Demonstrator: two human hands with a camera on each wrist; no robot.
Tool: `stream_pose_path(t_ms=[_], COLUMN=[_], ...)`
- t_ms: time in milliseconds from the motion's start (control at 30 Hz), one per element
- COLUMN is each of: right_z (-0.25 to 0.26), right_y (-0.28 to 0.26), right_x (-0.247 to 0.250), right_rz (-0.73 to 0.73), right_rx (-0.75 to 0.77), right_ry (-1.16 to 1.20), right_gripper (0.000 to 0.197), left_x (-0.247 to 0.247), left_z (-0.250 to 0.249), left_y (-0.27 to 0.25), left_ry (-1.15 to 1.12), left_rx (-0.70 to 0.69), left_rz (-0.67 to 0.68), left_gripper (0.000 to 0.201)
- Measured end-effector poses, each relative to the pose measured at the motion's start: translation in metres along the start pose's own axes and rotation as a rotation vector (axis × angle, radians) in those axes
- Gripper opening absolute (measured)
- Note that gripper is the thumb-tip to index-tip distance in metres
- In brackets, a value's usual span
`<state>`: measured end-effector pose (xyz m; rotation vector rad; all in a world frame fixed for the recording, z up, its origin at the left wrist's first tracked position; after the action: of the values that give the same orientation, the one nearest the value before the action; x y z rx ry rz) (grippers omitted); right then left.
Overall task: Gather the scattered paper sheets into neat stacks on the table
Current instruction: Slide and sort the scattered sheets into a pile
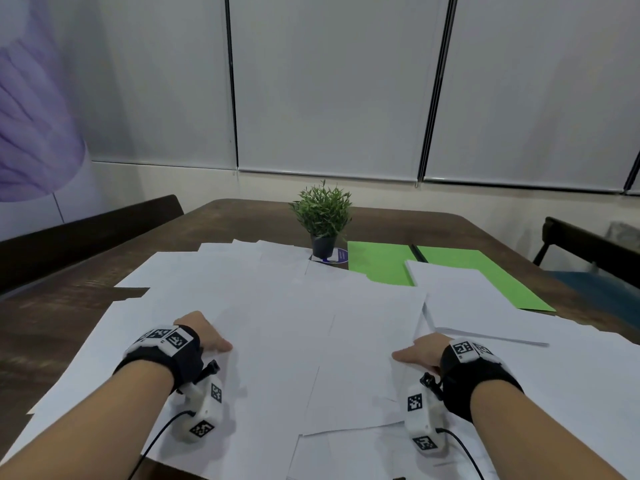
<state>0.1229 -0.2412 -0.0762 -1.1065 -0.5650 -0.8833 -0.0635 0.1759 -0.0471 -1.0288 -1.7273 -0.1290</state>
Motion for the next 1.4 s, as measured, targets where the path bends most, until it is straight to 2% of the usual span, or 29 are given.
stream_pose_path(t_ms=[133,267,333,400,567,800,967,1167,1300,1400], right_z=[0.002,0.005,0.006,0.006,0.007,0.016,0.02,0.018,0.018,0.015], right_y=[0.001,-0.003,-0.005,-0.003,-0.005,-0.018,-0.025,-0.022,-0.024,-0.021], right_x=[0.0,0.001,0.001,0.001,-0.001,0.003,0.004,0.002,0.0,-0.002], right_rz=[0.02,0.024,0.03,0.033,0.037,0.016,-0.017,-0.021,0.021,0.037], right_rx=[0.019,0.035,0.049,0.056,0.059,0.078,0.112,0.119,0.108,0.093], right_ry=[-0.04,-0.049,-0.052,-0.038,-0.054,-0.163,-0.177,-0.165,-0.165,-0.101], right_gripper=[0.082,0.078,0.077,0.078,0.078,0.069,0.059,0.05,0.047,0.051], left_x=[-0.002,-0.004,-0.002,0.004,0.023,0.076,0.125,0.172,0.183,0.178], left_z=[0.001,-0.001,-0.001,-0.001,0.002,0.011,0.026,0.028,0.014,-0.008], left_y=[0.003,0.009,0.012,0.011,0.009,-0.012,-0.033,-0.056,-0.066,-0.067], left_ry=[-0.027,0.022,0.002,-0.016,-0.006,-0.142,-0.26,-0.459,-0.597,-0.6], left_rx=[0.011,0.008,-0.005,-0.032,-0.129,-0.222,-0.234,-0.224,-0.252,-0.298], left_rz=[0.013,0.035,0.022,-0.019,-0.133,-0.396,-0.606,-0.764,-0.796,-0.763], left_gripper=[0.064,0.05,0.053,0.052,0.032,0.012,0.017,0.021,0.023,0.028])
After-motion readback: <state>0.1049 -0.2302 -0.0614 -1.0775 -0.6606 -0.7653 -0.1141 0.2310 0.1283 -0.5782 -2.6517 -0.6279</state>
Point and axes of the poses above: each hand's wrist, its own y-axis towards the middle knuckle, its own x-axis out of the back of the hand, z = x × y, the point moved 8 cm from there along y, towards the middle knuckle, and after that the axes turned 11 degrees about z, right-handed, at the moved point
